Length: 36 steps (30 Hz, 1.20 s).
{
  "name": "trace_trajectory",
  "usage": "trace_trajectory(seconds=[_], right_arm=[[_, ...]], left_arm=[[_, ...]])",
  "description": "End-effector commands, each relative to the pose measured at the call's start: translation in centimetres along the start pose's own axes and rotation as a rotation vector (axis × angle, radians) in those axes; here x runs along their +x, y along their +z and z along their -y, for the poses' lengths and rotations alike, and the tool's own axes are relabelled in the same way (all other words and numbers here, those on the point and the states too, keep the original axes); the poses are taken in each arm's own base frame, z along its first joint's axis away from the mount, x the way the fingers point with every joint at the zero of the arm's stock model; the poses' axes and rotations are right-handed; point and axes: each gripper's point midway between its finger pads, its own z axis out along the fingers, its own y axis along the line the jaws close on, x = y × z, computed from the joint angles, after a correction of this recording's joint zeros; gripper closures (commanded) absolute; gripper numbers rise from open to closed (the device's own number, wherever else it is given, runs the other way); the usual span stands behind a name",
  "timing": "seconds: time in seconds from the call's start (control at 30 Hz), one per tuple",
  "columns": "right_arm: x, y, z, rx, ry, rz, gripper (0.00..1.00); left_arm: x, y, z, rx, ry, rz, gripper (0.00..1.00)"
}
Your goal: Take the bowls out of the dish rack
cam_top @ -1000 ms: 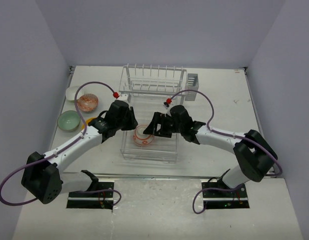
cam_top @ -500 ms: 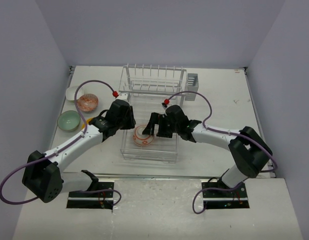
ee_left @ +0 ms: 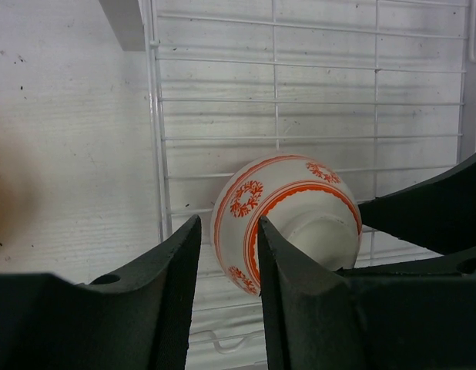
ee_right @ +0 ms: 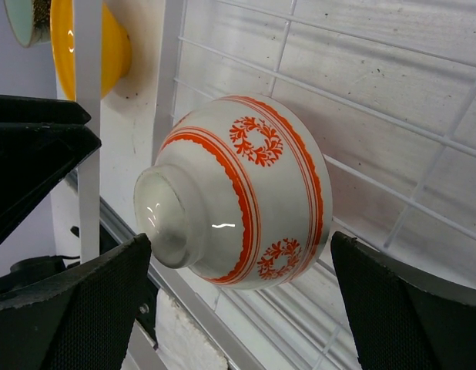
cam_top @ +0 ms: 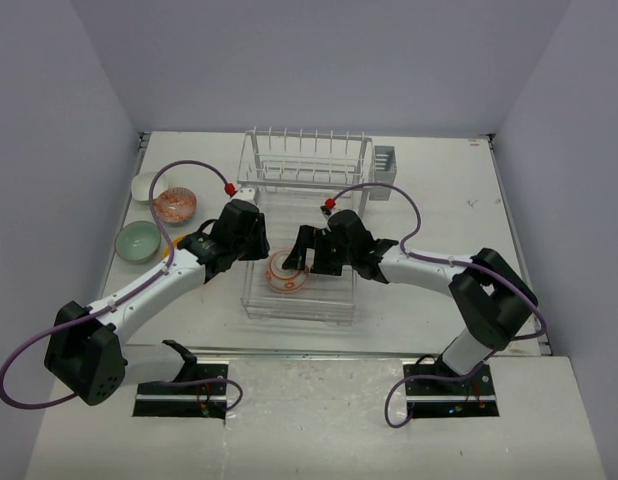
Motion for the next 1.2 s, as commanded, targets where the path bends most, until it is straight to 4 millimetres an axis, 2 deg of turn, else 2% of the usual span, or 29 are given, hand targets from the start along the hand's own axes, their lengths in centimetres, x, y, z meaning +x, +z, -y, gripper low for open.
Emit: trace_trajectory(seconds=[0.0, 0.43, 0.57, 0.77, 1.17], right_arm=[[-0.3, 0.3, -1.5, -0.061, 0.007, -0.009, 0.01], [1.1, 0.4, -4.5, -0.22, 0.002, -0.088, 0.01], [0.6, 0.1, -3.7, -0.158, 0.015, -0.048, 0.01], [1.1, -0.9, -2.2, -0.087, 0.027, -0.032, 0.01], [1.9, -1.5, -3.4, -0.117, 0.053, -0.059, 0.01]], left_arm=[[-1.9, -0.6, 0.4, -0.001, 0.021, 0.052, 0.63], [-1.6, -0.4, -0.1, -0.025, 0.023, 0.046, 0.62], [-1.8, -0.7, -0.4, -0.041, 0.02, 0.055, 0.62], [-2.1, -1.0, -0.5, -0.049, 0.019, 0.063, 0.61], [-2.1, -1.3, -0.8, -0.07, 0.015, 0.051, 0.61]])
